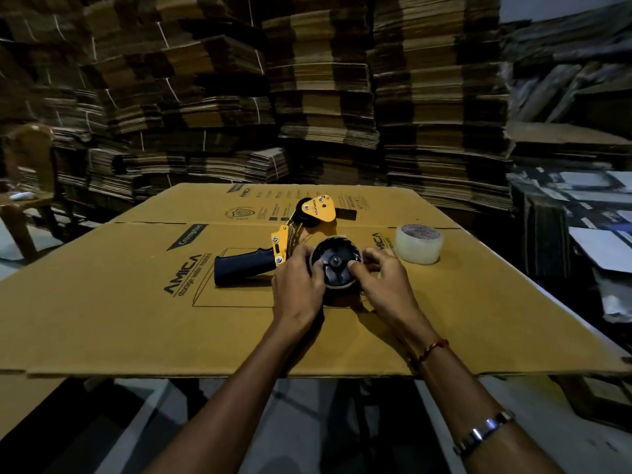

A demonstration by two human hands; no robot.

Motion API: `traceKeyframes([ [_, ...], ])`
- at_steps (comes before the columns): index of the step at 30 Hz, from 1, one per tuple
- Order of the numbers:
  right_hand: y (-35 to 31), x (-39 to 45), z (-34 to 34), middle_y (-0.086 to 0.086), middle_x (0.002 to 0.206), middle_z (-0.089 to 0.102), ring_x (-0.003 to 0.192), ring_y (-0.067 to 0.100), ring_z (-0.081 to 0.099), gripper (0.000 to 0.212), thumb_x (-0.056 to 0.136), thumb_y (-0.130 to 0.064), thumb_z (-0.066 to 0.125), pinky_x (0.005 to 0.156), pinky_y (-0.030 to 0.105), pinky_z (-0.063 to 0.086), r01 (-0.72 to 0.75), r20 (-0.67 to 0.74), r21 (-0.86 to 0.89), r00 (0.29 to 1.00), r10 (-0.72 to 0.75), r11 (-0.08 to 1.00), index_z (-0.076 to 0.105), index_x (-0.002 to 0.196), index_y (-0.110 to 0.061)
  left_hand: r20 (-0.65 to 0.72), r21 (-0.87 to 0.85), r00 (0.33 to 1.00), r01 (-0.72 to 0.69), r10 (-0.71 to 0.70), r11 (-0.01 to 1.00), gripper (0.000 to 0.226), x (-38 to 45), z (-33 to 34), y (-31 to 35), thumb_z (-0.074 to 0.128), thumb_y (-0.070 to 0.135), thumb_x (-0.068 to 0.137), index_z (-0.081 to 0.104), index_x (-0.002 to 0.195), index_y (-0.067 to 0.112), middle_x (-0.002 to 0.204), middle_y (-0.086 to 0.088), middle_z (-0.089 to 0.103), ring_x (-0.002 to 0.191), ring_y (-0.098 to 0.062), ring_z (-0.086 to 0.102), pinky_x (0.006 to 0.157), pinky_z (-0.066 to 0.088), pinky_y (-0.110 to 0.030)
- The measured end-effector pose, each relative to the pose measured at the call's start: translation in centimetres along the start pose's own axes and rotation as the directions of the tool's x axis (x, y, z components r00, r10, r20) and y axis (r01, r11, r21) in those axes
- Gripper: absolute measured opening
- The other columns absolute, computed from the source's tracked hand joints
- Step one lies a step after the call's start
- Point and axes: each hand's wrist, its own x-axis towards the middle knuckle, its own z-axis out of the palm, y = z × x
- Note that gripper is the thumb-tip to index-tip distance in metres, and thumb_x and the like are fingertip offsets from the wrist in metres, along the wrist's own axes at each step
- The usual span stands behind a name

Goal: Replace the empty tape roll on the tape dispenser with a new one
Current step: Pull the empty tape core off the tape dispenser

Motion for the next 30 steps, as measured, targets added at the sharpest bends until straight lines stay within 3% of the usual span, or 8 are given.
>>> traceKeyframes([
  [4,-0.4,-0.3,-0.1,0.006,0.118,0.054,0.095,0.007,0.057,0.026,0.094,-0.023,0.063,0.073,0.012,0.047,0.021,-0.015,-0.019,1.000,-0.022,1.000,0.066,0.116,-0.009,-0.021,0.021,1.000,0.013,-0.012,1.000,0.019,0.0,-0.1,-0.1,0.058,0.017,0.098,0.063,0.115,0.011,0.109,-0.007,0.070,0.101,-0.021,0.066,0.080,0.057,-0.033],
  [8,-0.6,-0.4,-0.2,0.006,0.117,0.053,0.090,-0.003,0.052,0.025,0.094,-0.019,0.063,0.069,0.007,0.041,0.028,-0.019,-0.011,0.999,-0.028,1.000,0.064,0.117,-0.009,-0.034,0.036,0.999,0.016,-0.015,0.999,0.017,-0.1,-0.1,-0.4,0.061,0.023,0.096,0.062,0.113,0.018,0.108,-0.005,0.069,0.102,-0.023,0.066,0.081,0.058,-0.042],
  [19,-0.9,-0.6,-0.2,0.004,0.121,0.058,0.103,0.012,0.059,0.026,0.095,-0.023,0.063,0.075,0.018,0.051,0.024,-0.021,0.041,1.000,-0.023,0.999,0.064,0.120,-0.014,0.036,-0.010,0.999,0.018,-0.018,1.000,0.008,0.1,-0.2,-0.5,0.051,0.020,0.100,0.050,0.107,0.017,0.098,-0.001,0.061,0.093,-0.020,0.063,0.079,0.057,-0.045],
  [22,-1.1,-0.8,-0.2,0.003,0.119,0.056,0.102,0.013,0.059,0.026,0.094,-0.021,0.063,0.074,0.017,0.051,0.032,-0.034,0.020,0.999,-0.031,0.999,0.063,0.119,-0.014,0.011,-0.012,1.000,0.015,-0.014,1.000,0.007,0.1,-0.2,-0.8,0.054,0.019,0.099,0.051,0.104,0.017,0.097,-0.001,0.063,0.091,-0.020,0.065,0.074,0.059,-0.040],
  [25,-1.3,-0.9,-0.2,0.002,0.116,0.055,0.099,0.011,0.058,0.024,0.093,-0.018,0.063,0.073,0.017,0.051,0.041,-0.046,0.005,0.998,-0.041,0.999,0.063,0.116,-0.014,-0.008,-0.001,1.000,0.012,-0.013,1.000,0.006,0.1,-0.3,-0.9,0.057,0.019,0.098,0.052,0.100,0.019,0.095,0.002,0.063,0.089,-0.018,0.064,0.064,0.050,-0.027],
  [27,-1.4,-0.9,-0.2,0.001,0.115,0.054,0.094,0.006,0.056,0.022,0.093,-0.017,0.063,0.072,0.017,0.050,0.043,-0.049,0.006,0.998,-0.043,0.999,0.062,0.115,-0.014,-0.015,-0.006,1.000,0.010,-0.011,1.000,0.008,0.1,-0.4,-0.9,0.058,0.020,0.097,0.051,0.098,0.022,0.095,0.003,0.063,0.089,-0.017,0.064,0.066,0.049,-0.027],
  [30,-1.3,-0.8,-0.2,0.001,0.114,0.057,0.097,0.009,0.058,0.020,0.094,-0.021,0.062,0.078,0.028,0.057,0.038,-0.049,0.029,0.998,-0.037,0.999,0.064,0.113,-0.016,-0.004,-0.013,1.000,-0.025,0.025,1.000,0.008,0.0,-0.5,-0.9,0.057,0.024,0.098,0.053,0.104,0.022,0.097,0.006,0.063,0.092,-0.016,0.065,0.071,0.052,-0.030],
])
